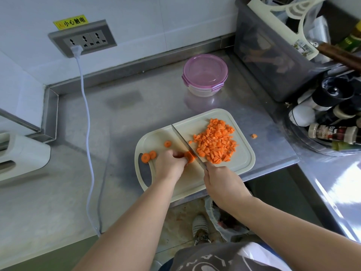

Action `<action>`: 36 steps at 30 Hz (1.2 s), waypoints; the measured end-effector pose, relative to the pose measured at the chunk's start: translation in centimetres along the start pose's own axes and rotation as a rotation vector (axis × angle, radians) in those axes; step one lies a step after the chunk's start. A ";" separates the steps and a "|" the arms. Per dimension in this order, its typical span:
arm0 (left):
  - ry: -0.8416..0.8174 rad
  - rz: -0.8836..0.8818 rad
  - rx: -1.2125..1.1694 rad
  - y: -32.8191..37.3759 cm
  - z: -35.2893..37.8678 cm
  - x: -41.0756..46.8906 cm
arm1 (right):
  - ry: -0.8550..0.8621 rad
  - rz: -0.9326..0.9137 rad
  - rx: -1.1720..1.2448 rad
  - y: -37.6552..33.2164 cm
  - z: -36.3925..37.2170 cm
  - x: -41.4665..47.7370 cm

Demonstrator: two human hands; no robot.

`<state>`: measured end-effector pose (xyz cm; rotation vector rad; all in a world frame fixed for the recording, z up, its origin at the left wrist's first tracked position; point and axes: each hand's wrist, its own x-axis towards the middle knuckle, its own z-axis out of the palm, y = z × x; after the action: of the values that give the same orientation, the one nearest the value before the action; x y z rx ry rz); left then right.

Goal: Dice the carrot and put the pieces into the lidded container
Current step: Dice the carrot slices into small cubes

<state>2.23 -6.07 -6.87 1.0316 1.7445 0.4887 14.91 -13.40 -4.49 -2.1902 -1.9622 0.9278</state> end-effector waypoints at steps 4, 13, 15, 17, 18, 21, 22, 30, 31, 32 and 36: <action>-0.003 0.002 0.012 -0.1 0.1 0.2 | -0.049 0.004 -0.034 -0.1 -0.1 0.3; 0.004 0.017 0.055 0.0 -0.1 0.1 | -0.142 0.061 -0.089 -0.3 0.3 0.9; -0.001 0.012 0.059 0.0 -0.1 0.0 | -0.144 0.051 -0.121 -0.4 0.3 1.0; -0.001 0.017 0.059 0.0 -0.1 -0.1 | -0.115 0.053 -0.084 -0.4 0.1 0.9; 0.002 0.022 0.058 0.0 -0.1 -0.1 | -0.099 0.056 -0.062 -0.5 -0.1 0.8; 0.012 0.022 0.065 0.0 0.0 -0.1 | -0.069 0.040 -0.034 -0.2 -0.5 0.7; 0.015 0.019 0.053 -0.1 0.1 -0.1 | -0.048 0.034 -0.021 -0.1 -0.7 0.6; 0.018 0.004 -0.021 -0.4 0.0 0.0 | -0.047 -0.010 -0.004 -0.4 -0.7 -0.7; 0.019 0.004 -0.021 -0.5 0.0 -0.1 | -0.060 -0.002 0.000 -0.5 -0.5 -0.7; 0.018 0.003 -0.014 -0.6 0.0 -0.1 | -0.071 0.005 0.003 -0.5 -0.3 -0.7; 0.029 0.008 0.016 -0.6 0.0 0.0 | -0.079 0.012 0.033 -0.7 0.2 -0.7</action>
<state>1.93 -6.44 -7.31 1.0477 1.7729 0.4972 14.20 -13.95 -4.05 -2.1826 -1.9544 1.0567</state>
